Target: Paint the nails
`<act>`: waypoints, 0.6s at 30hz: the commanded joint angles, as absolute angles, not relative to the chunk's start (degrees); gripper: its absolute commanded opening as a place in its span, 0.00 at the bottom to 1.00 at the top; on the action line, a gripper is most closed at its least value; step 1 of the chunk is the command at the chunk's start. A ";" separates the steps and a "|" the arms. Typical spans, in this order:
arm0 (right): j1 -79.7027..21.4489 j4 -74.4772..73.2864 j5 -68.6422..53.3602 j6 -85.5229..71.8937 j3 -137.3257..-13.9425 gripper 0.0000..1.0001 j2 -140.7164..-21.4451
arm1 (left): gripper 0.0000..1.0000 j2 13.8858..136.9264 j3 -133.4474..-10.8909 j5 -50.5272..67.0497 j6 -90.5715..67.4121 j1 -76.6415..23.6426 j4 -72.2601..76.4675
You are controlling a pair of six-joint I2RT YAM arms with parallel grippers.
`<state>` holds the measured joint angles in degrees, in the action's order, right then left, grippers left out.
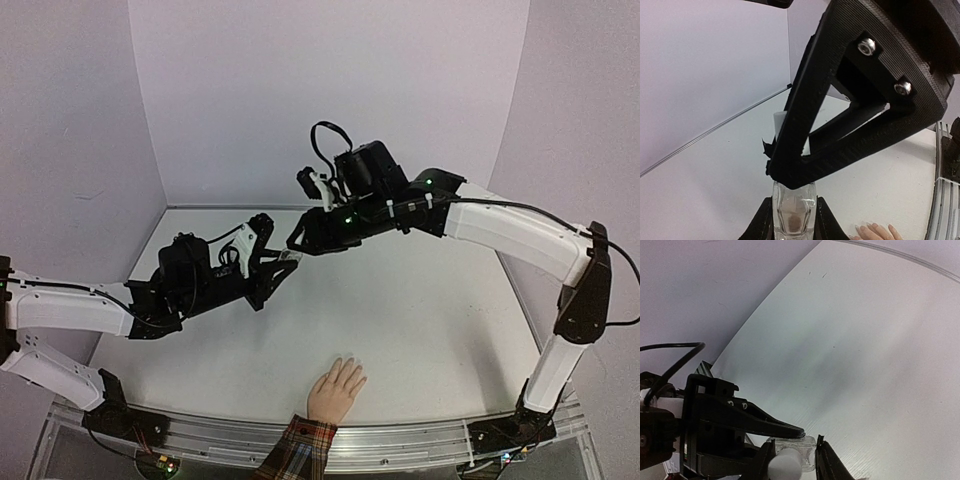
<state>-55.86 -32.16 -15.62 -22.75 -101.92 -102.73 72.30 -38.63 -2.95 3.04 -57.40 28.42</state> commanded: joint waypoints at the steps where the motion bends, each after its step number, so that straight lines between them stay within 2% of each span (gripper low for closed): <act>1: -55.72 -32.52 -15.41 -21.97 -104.97 0.26 -102.84 | 0.00 70.25 -40.09 -1.87 3.60 -57.67 29.58; 6: -55.77 -32.53 -15.94 -21.88 -105.48 0.30 -103.01 | 0.00 70.23 -39.89 -1.67 3.58 -57.75 29.48; 9: -55.73 -32.61 -15.73 -21.62 -105.48 0.28 -102.95 | 0.00 70.07 -39.73 -1.58 3.53 -57.79 29.35; 18: -55.57 -32.52 -15.90 -20.85 -103.80 0.00 -100.90 | 0.00 68.79 -38.85 0.62 2.77 -57.69 29.48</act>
<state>-55.86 -32.69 -16.01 -21.84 -103.26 -102.87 71.60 -38.63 -1.88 3.03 -57.45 27.49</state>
